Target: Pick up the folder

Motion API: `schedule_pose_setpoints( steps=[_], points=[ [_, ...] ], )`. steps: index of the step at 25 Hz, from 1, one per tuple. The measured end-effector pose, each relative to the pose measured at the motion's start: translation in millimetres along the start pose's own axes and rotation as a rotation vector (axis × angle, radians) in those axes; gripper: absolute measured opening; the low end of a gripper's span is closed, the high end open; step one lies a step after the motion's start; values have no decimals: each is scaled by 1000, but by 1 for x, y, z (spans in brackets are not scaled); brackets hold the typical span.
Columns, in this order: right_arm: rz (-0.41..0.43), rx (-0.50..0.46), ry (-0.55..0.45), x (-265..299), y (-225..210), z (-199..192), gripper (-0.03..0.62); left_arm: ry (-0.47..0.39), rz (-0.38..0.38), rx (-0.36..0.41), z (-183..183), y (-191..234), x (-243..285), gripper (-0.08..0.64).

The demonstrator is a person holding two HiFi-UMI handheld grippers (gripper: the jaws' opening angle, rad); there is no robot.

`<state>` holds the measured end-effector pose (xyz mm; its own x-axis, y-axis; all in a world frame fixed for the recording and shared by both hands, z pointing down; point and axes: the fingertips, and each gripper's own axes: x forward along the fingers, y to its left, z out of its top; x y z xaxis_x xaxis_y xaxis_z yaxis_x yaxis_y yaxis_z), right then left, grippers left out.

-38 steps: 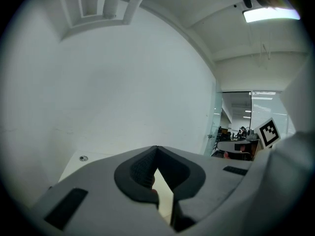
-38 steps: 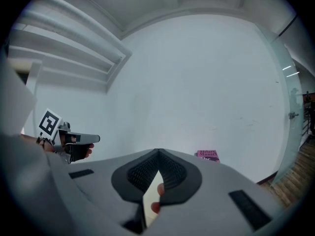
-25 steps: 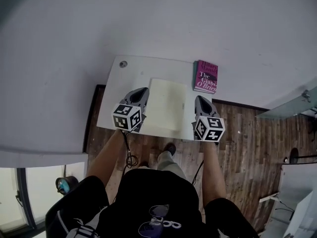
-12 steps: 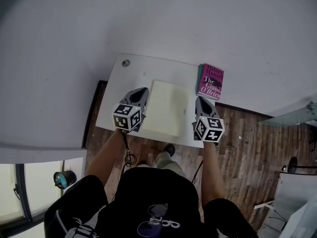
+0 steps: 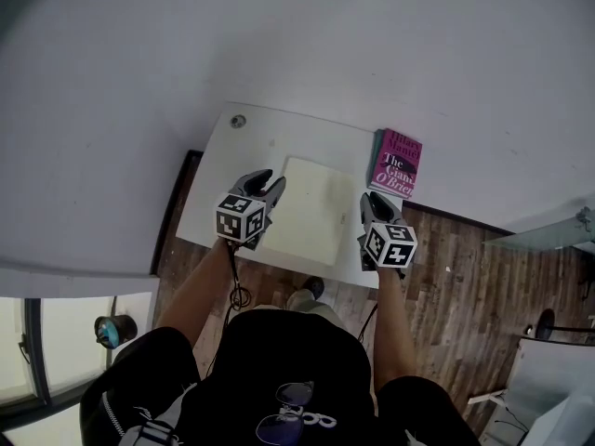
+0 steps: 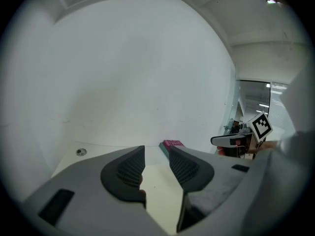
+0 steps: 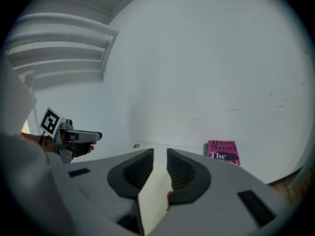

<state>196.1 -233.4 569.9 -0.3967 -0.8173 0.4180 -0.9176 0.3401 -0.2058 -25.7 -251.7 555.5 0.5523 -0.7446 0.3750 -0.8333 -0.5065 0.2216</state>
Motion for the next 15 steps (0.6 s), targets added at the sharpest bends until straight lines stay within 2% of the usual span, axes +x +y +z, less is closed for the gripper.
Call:
schedule_pose_setpoints(
  steps=[2,4,10,15],
  points=[
    [39,22,44,8,-4,-13,143,27,2,-26,-13,3,8,184],
    [71,37,83,15,-8,-26,179,49,4,-56,-26,5,14,202],
    [129,49,172,27,-20,-61,229,126,19,-116,-68,10,26,254],
    [164,68,208,37,-22,-82,240,169,27,-154,-92,19,36,287]
  ],
)
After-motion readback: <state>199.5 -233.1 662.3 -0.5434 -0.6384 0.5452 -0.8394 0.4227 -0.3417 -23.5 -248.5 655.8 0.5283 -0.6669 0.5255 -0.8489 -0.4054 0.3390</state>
